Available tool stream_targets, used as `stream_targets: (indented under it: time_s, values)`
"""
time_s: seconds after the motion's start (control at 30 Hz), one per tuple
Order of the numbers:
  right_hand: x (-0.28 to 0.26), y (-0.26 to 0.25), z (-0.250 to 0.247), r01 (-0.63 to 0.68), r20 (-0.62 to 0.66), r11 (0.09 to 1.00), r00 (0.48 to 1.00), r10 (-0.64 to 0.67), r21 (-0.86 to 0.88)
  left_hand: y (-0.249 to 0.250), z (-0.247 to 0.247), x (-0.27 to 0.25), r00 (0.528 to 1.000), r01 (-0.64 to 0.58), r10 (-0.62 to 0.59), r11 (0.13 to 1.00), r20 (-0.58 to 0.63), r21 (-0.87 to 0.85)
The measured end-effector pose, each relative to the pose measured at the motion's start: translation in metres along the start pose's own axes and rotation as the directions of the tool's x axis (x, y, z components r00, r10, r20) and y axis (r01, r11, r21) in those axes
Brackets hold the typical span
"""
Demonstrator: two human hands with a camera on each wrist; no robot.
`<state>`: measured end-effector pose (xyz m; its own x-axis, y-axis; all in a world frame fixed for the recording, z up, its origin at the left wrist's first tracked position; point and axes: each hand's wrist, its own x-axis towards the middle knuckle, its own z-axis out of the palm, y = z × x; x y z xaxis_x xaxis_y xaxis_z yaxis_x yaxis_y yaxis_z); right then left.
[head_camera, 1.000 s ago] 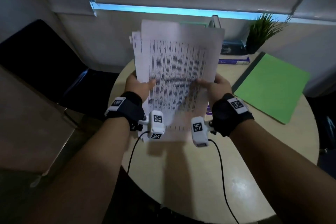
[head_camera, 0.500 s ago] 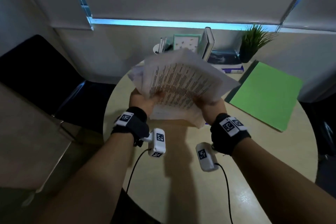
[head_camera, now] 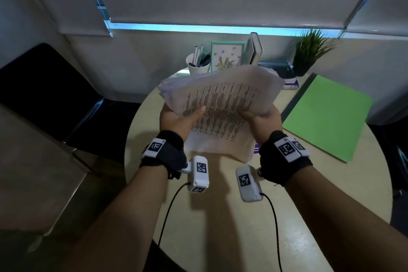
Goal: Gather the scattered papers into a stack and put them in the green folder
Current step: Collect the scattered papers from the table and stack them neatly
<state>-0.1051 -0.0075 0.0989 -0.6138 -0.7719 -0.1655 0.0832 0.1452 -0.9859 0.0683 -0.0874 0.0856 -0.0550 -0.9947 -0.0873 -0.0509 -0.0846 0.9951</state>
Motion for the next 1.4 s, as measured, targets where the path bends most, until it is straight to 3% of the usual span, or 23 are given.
stream_targets:
  time_s: [0.17,0.3,0.5,0.77,1.17,1.27,1.4]
  values:
    - [0.007,-0.02,0.003,0.072,-0.026,0.997,0.997,-0.072,0.004,0.009,0.013,0.009,0.99,-0.051,0.048,0.998,-0.129,-0.022]
    - [0.009,-0.025,-0.002,0.146,-0.048,0.989,0.988,-0.145,0.012,0.01,0.012,0.014,0.984,-0.112,0.11,0.994,-0.14,-0.01]
    - [0.006,0.002,0.001,0.011,0.048,0.984,0.999,-0.002,-0.18,-0.015,0.015,0.007,0.996,-0.057,0.063,0.994,-0.07,0.093]
    - [0.007,0.001,0.003,-0.012,0.024,0.984,1.0,0.017,-0.177,-0.012,0.019,0.009,0.993,-0.068,0.079,0.989,-0.083,0.129]
    - [0.01,-0.008,0.0,-0.094,0.06,0.974,0.992,0.108,-0.209,-0.004,0.009,0.016,0.997,-0.029,0.05,0.945,-0.055,0.326]
    - [0.014,-0.004,-0.002,-0.201,0.106,0.919,0.962,0.25,-0.339,-0.005,-0.002,0.024,0.993,0.063,-0.104,0.867,0.056,0.494]
    - [0.006,0.031,0.003,-0.264,0.106,0.766,0.912,0.396,-0.587,-0.028,-0.018,0.022,0.927,0.197,-0.367,0.648,0.075,0.736]
